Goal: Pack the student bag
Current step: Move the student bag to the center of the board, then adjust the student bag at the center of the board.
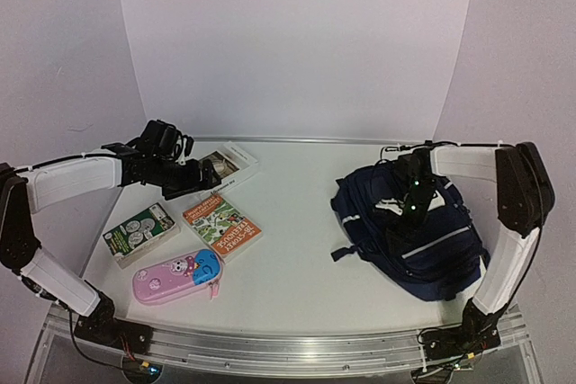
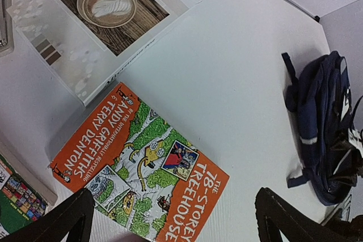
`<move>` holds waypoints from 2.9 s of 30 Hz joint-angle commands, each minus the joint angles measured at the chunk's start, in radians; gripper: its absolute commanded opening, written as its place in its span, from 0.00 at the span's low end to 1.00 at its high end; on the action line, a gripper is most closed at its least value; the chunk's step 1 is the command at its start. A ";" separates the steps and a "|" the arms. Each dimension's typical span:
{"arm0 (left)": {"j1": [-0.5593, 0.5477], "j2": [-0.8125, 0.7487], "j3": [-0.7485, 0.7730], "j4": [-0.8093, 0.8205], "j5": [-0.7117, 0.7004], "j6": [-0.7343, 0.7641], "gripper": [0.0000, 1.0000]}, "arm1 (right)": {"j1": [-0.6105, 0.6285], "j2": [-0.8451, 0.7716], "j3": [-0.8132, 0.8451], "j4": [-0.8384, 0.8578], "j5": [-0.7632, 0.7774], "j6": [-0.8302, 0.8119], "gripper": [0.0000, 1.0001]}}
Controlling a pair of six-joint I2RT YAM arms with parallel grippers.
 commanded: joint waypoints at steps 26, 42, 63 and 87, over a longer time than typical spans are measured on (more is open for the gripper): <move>-0.216 0.363 0.253 0.156 0.051 0.004 1.00 | -0.164 -0.121 0.004 0.121 -0.139 0.038 0.98; -0.268 0.439 0.238 0.258 0.147 -0.070 1.00 | 0.143 0.141 0.227 0.109 -0.447 0.183 0.92; -0.423 0.650 0.349 0.326 0.196 -0.149 0.99 | -0.304 -0.032 0.099 0.090 -0.170 0.038 0.93; -0.260 0.741 0.504 0.346 0.206 -0.161 0.52 | -0.095 -0.133 -0.079 0.022 -0.453 0.075 0.89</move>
